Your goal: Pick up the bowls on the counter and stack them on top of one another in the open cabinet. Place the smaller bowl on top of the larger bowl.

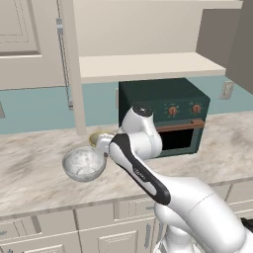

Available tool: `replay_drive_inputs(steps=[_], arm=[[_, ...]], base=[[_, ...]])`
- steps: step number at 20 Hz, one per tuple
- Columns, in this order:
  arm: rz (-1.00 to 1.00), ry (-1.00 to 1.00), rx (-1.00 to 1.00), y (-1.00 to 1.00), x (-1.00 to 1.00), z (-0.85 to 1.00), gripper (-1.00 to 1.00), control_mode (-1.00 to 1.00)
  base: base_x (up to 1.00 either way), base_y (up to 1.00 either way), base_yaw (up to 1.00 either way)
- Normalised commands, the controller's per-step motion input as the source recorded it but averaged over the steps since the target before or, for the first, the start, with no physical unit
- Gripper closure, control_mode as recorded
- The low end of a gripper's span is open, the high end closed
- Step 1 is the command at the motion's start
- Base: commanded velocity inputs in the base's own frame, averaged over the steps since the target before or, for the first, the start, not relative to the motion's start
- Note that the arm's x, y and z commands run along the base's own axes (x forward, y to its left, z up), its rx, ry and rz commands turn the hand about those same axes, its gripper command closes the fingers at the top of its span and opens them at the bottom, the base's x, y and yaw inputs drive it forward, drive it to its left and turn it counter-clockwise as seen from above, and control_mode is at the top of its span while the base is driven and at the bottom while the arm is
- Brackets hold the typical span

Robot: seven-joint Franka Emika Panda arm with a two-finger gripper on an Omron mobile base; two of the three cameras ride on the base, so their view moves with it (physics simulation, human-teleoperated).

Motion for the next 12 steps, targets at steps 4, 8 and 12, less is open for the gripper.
replay_drive_inputs(steps=[4,8,12], arm=[[0.0,0.02,0.0,0.01,0.06,-0.1,-1.0,-1.0],[0.0,0.03,0.0,0.03,0.11,-0.13,-1.0,-1.0],[0.0,0.02,0.0,0.08,0.15,-0.13,-1.0,-1.0]], base=[[0.0,0.0,0.0],[0.0,0.0,0.0],[0.0,0.0,0.0]])
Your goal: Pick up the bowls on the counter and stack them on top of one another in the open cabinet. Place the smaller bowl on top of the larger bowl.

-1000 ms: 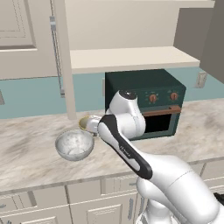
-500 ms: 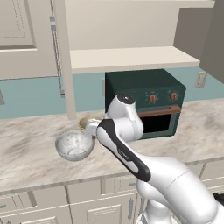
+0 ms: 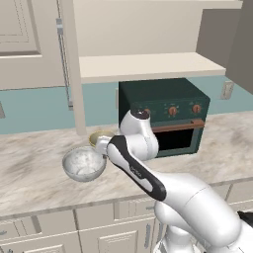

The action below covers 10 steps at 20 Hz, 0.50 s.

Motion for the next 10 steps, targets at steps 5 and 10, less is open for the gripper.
replay_drive_inputs(steps=[5,10], arm=[[0.0,0.01,0.0,0.1,0.16,-0.11,-1.0,-1.0],[0.0,0.0,0.0,0.03,0.1,-0.15,-1.0,-1.0]], base=[[0.0,0.0,0.0],[0.0,0.0,0.0]])
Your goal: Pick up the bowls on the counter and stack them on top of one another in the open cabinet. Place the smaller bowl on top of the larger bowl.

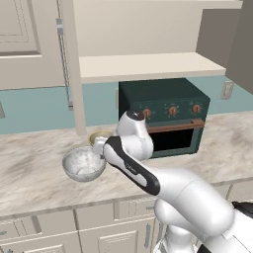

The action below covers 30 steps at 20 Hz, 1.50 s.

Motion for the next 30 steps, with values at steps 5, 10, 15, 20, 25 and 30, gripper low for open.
replay_drive_inputs(steps=[5,10,15,20,25,30], arm=[[0.0,0.0,0.0,0.01,0.09,-0.15,-1.0,-1.0],[0.0,0.0,0.0,0.06,0.09,-0.11,-1.0,-1.0],[0.0,-0.01,0.0,0.1,0.12,-0.11,-1.0,-1.0],[0.0,-0.01,0.0,0.07,0.15,-0.13,-1.0,-1.0],[0.0,-0.01,0.0,0.07,0.14,-0.15,-1.0,-1.0],[0.0,-0.01,0.0,0.07,0.13,-0.13,-1.0,-1.0]], base=[[0.0,0.0,0.0],[0.0,0.0,0.0],[0.0,0.0,0.0],[0.0,0.0,0.0],[0.0,0.0,0.0],[0.0,0.0,0.0]])
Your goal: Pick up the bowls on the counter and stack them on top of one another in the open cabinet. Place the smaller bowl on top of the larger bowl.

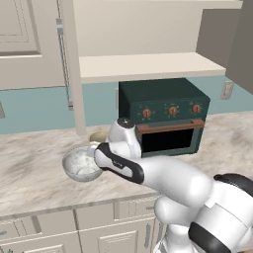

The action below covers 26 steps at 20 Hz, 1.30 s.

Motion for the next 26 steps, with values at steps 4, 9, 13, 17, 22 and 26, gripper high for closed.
replay_drive_inputs(steps=[4,9,13,17,22,26], arm=[[0.0,-0.01,0.0,0.07,0.12,-0.12,-1.0,-1.0],[0.0,0.0,0.0,0.06,0.11,-0.12,-1.0,-1.0],[0.0,-0.01,0.0,0.05,0.08,-0.12,-1.0,-1.0],[0.0,-0.01,0.0,0.04,0.07,-0.12,-1.0,-1.0],[-0.01,-0.01,0.0,0.03,0.06,-0.12,-1.0,-1.0],[-0.01,-0.01,0.0,0.03,0.05,-0.12,-1.0,-1.0]], base=[[0.0,0.0,0.0],[0.0,0.0,0.0],[0.0,0.0,0.0],[0.0,0.0,0.0],[0.0,0.0,0.0],[0.0,0.0,0.0]])
